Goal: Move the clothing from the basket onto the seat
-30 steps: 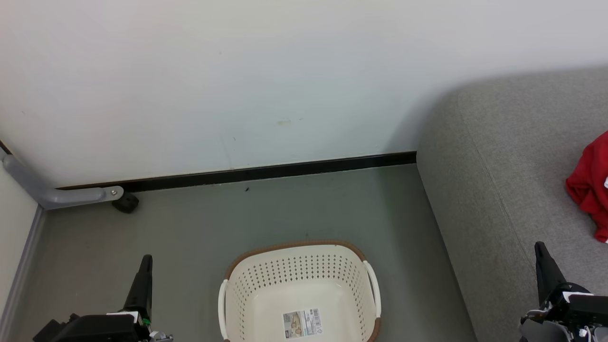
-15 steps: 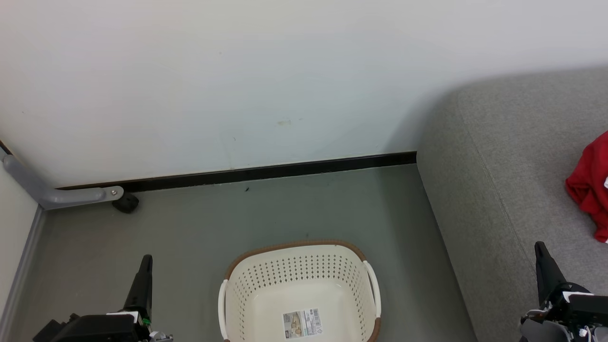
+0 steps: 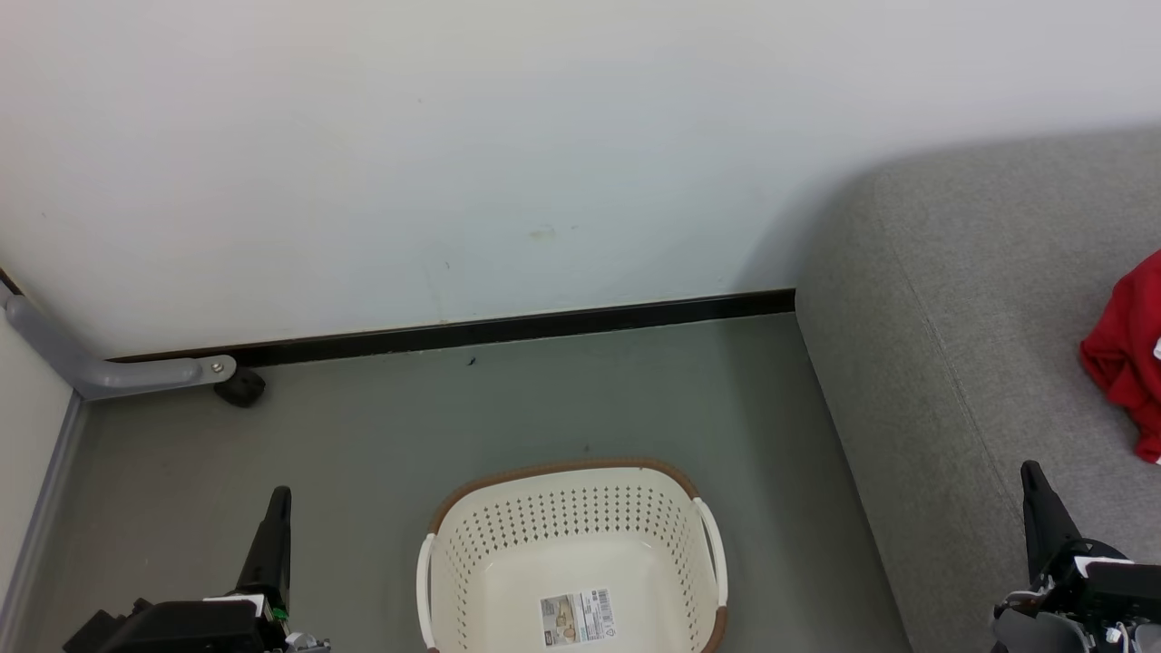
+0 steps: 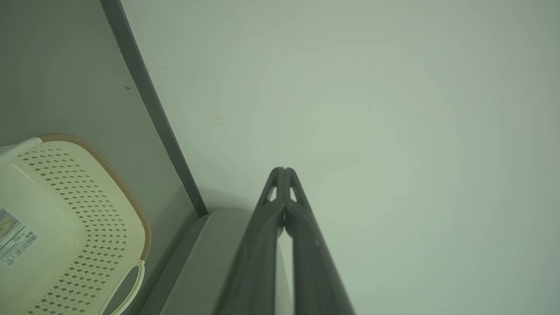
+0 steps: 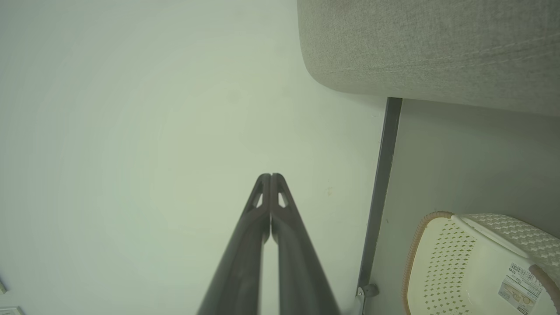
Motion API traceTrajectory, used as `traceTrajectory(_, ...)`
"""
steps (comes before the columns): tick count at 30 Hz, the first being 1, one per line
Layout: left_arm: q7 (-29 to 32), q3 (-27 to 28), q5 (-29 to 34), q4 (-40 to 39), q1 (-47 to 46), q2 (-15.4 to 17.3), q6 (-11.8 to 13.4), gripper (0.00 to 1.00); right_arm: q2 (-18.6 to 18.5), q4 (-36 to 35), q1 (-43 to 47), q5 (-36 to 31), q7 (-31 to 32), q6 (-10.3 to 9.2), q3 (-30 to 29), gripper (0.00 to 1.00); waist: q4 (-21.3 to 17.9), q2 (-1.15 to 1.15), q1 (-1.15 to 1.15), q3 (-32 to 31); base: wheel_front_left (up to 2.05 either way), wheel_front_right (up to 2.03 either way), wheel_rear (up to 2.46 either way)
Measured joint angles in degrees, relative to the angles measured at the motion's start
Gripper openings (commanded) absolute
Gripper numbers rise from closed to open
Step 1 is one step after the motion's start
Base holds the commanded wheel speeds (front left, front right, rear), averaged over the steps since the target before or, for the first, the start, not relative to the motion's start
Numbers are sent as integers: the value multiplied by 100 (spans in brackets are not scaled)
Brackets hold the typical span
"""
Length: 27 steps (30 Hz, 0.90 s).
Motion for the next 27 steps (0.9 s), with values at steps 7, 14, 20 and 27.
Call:
traceTrajectory(7, 0, 0, 0, 0, 0, 0, 0, 0, 0, -1, 0, 0, 0, 0, 1, 0, 0, 0, 0, 0, 0, 0, 0)
traceTrajectory(14, 0, 0, 0, 0, 0, 0, 0, 0, 0, -1, 0, 0, 0, 0, 1, 0, 0, 0, 0, 0, 0, 0, 0)
traceTrajectory(20, 0, 0, 0, 0, 0, 0, 0, 0, 1, -2, 0, 0, 0, 0, 1, 0, 0, 0, 0, 0, 0, 0, 0)
traceTrajectory(27, 0, 0, 0, 0, 0, 0, 0, 0, 1, -3, 0, 0, 0, 0, 1, 0, 0, 0, 0, 0, 0, 0, 0)
